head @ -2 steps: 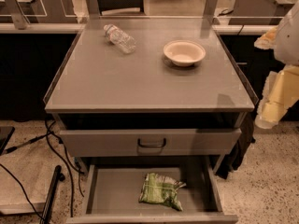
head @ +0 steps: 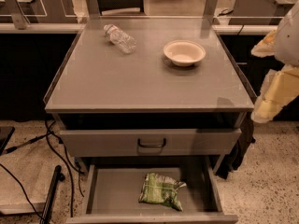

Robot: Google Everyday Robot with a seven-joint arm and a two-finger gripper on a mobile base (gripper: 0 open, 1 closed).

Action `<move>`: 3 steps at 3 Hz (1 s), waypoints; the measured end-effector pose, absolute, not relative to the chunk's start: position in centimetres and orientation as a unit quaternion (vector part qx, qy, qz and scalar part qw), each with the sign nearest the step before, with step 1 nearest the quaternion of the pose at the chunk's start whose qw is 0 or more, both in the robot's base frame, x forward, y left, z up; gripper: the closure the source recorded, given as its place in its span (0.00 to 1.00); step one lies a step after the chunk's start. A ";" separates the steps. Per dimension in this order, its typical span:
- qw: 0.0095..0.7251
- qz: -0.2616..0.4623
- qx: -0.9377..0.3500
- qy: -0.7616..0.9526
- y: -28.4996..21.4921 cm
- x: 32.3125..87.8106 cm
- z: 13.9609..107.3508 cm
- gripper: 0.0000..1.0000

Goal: Pick green jalapeno chip bag from middle drawer and place on counter

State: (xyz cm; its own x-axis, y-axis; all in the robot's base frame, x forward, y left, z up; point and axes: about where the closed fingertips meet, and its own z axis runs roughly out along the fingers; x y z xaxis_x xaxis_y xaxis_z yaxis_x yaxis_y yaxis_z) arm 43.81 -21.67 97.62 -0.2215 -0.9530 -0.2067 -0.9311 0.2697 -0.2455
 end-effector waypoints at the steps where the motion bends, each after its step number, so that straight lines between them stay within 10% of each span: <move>1: 0.159 -0.034 -0.603 0.781 -21.7 43.8 97.6 0.41; 3: 0.173 -0.024 -0.597 0.783 -21.7 43.9 95.7 0.88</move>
Offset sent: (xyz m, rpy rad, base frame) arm 0.0004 -0.0007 -0.0022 0.0062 0.0014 -0.0028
